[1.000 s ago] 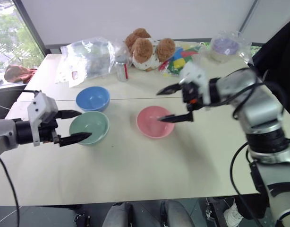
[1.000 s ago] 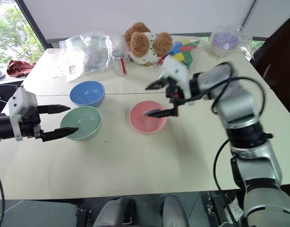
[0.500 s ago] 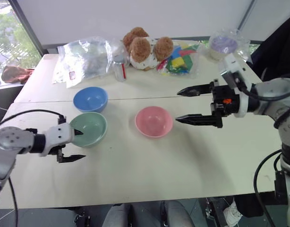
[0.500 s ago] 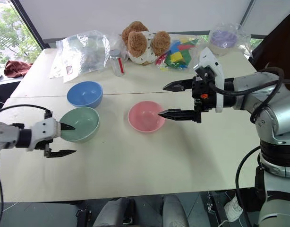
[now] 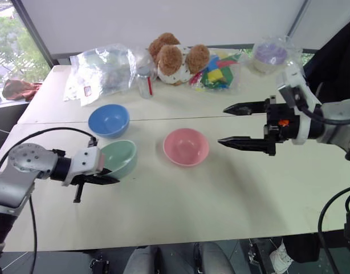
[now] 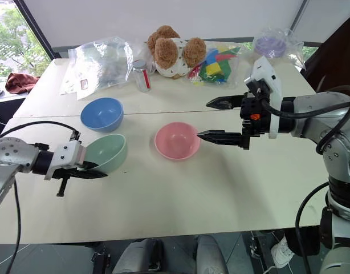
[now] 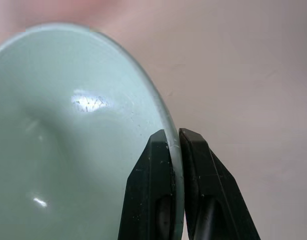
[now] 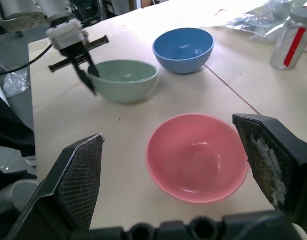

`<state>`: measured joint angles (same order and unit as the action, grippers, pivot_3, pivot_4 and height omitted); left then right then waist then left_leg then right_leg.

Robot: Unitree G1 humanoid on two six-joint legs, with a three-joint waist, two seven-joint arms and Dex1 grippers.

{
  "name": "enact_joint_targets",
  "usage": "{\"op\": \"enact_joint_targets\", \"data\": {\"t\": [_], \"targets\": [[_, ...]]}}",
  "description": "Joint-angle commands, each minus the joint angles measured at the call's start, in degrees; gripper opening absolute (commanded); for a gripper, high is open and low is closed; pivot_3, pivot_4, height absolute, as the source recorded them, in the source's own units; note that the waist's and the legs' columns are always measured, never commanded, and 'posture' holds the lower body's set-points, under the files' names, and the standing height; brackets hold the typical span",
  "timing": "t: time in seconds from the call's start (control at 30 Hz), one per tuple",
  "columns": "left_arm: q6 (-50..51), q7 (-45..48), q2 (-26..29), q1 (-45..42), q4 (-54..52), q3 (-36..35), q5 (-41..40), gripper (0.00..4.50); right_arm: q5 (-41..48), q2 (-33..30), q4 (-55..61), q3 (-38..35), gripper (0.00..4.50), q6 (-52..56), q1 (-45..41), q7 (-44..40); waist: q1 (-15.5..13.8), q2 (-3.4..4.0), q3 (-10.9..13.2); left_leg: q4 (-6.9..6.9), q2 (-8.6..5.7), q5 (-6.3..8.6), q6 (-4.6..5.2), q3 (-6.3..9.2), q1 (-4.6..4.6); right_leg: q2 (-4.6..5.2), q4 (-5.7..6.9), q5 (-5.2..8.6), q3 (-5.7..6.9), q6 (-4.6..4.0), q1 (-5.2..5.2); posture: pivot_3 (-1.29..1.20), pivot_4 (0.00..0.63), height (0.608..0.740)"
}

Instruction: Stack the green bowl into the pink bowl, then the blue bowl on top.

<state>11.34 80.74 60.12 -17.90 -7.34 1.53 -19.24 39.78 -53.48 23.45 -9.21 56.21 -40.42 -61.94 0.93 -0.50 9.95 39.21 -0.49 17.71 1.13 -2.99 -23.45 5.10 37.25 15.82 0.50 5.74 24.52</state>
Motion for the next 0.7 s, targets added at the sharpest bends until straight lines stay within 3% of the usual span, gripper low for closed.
{"op": "enact_joint_targets", "data": {"t": [0.03,0.17,0.3,0.47,0.7], "targets": [[2.7,3.7,-1.0,-10.3,-2.8,1.7,-3.0,0.03,0.1,-1.7,0.4,-1.1,4.50,-2.5,-0.2,0.4,-0.6,-0.01,0.0,0.03,0.00,-0.01,0.01,0.01,0.00,-0.02,0.02,0.00,0.02,0.00,-0.01,0.00,0.150,0.740],[-0.9,7.8,-7.3,-23.1,2.5,7.8,0.1,0.03,0.8,-2.5,0.5,-2.1,4.50,-2.8,0.8,1.3,-1.0,0.01,0.0,0.40,-0.03,0.05,0.13,0.00,-0.01,-0.14,0.04,-0.01,0.06,0.02,-0.21,0.00,0.150,0.740],[-6.6,10.9,-12.9,-30.5,9.3,12.7,3.2,0.03,2.9,-3.1,1.7,-4.4,4.50,-1.0,2.5,2.9,-1.1,-0.01,0.0,0.68,0.03,0.10,0.20,-0.06,-0.06,-0.42,0.06,-0.01,0.03,0.03,-0.25,0.00,0.150,0.740],[-21.7,11.8,-21.5,-40.4,22.9,24.0,8.0,0.03,8.3,-5.0,7.1,-12.5,4.50,3.9,10.4,6.2,-2.0,-0.03,0.0,0.82,0.01,0.17,0.33,0.03,-0.13,-0.43,0.07,-0.01,0.07,0.04,-0.33,0.00,0.150,0.740],[-38.6,11.7,-34.1,-49.9,47.6,27.4,16.9,0.03,13.9,-5.5,13.3,-20.4,4.50,7.8,17.4,12.6,-1.6,-0.08,0.0,0.88,-0.01,0.23,0.44,-0.04,-0.13,-0.43,0.04,-0.08,-0.02,0.15,-0.32,0.00,0.150,0.740]]}}
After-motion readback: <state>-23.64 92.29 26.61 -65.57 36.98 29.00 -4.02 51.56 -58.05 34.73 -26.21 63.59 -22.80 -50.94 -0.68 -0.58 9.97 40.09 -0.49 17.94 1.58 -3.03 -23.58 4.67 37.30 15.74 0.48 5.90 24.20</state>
